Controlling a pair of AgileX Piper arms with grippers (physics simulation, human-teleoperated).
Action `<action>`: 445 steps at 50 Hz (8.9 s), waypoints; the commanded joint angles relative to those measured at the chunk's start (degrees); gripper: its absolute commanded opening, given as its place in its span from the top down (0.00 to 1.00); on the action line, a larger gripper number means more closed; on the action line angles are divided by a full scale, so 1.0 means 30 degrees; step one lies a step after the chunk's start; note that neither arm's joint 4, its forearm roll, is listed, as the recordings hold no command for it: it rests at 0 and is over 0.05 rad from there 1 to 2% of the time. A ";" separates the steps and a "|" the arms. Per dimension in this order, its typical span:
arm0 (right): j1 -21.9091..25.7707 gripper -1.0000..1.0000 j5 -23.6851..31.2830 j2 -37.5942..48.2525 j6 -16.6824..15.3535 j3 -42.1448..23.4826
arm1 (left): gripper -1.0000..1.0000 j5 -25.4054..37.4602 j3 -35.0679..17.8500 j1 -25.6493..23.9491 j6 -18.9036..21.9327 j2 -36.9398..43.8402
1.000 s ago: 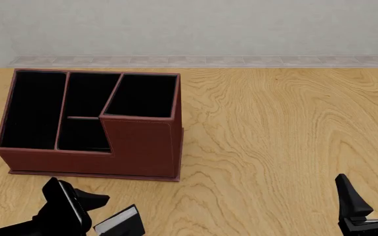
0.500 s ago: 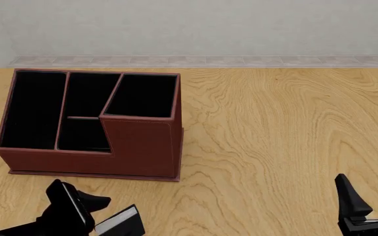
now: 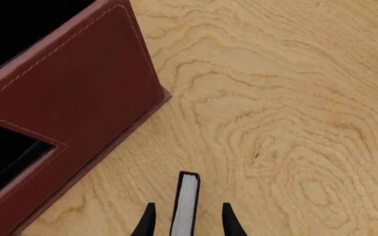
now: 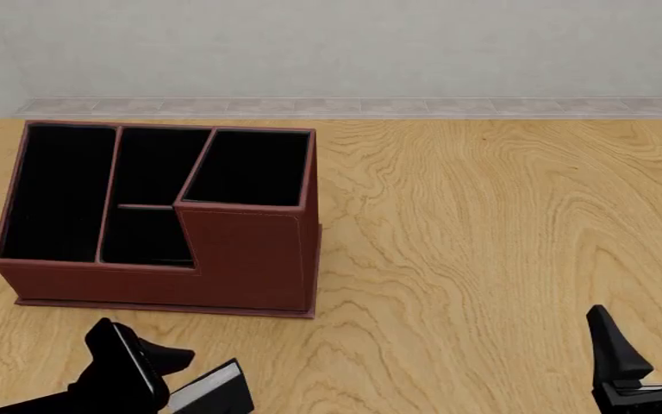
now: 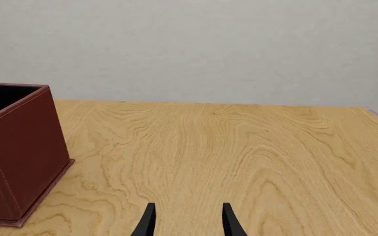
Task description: Pick up the book and place it in the left compartment of the caddy.
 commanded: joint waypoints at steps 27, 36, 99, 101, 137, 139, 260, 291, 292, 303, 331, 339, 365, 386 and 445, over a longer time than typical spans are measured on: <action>0.0003 0.00 -0.0003 0.0000 0.0009 -0.0001 | 0.00 -0.0013 0.0207 0.0067 -0.0290 0.0233; 0.0000 0.00 0.0001 -0.0006 0.0004 -0.0001 | 0.00 -0.0746 0.0653 0.0257 -0.0235 0.0632; 0.0042 0.00 -0.0090 0.0132 0.0082 0.0003 | 1.00 -0.3955 0.2157 0.0901 -0.0592 0.2511; 0.0053 0.00 -0.0132 0.0196 0.0062 0.0004 | 1.00 -0.3424 0.1855 0.0972 -0.0667 0.2078; 0.0069 0.00 -0.0178 0.0260 0.0079 0.0000 | 1.00 0.3300 -0.3891 0.2212 -0.1925 -0.4050; 0.0070 0.00 -0.0171 0.0254 0.0092 0.0003 | 1.00 0.3696 -0.4440 0.2484 -0.1816 -0.4417; 0.0081 0.00 -0.0278 0.0391 0.0263 0.0005 | 1.00 0.0647 -1.2707 1.8293 0.2011 0.7013; 0.0026 0.00 -0.0193 0.0259 0.0318 -0.0001 | 1.00 -0.1367 -1.1008 1.8230 0.2236 0.8412; 0.0022 0.00 -0.0174 0.0234 0.0315 -0.0001 | 1.00 -0.1441 -1.0974 1.8264 0.2252 0.8466; 0.0015 0.00 -0.0164 0.0238 0.0341 0.0000 | 1.00 -0.2005 -1.0399 1.8349 0.2431 0.8668; 0.0027 0.00 -0.0117 0.0207 0.0293 0.0005 | 1.00 -0.2922 -1.0204 1.8691 0.2423 0.9259; 0.0037 0.00 -0.0221 0.0334 0.0283 -0.0002 | 1.00 -0.3343 -1.0018 1.8726 0.2445 0.9606; 0.0038 0.00 -0.0233 0.0354 0.0286 0.0002 | 1.00 -0.4396 -0.9538 1.8770 0.2448 1.0270; 0.0035 0.00 -0.0233 0.0352 0.0311 0.0002 | 1.00 -0.5099 -0.9113 1.9014 0.2501 1.0710; 0.0035 0.00 -0.0233 0.0352 0.0309 0.0002 | 1.00 -0.7078 -0.8436 1.9616 0.2379 1.2445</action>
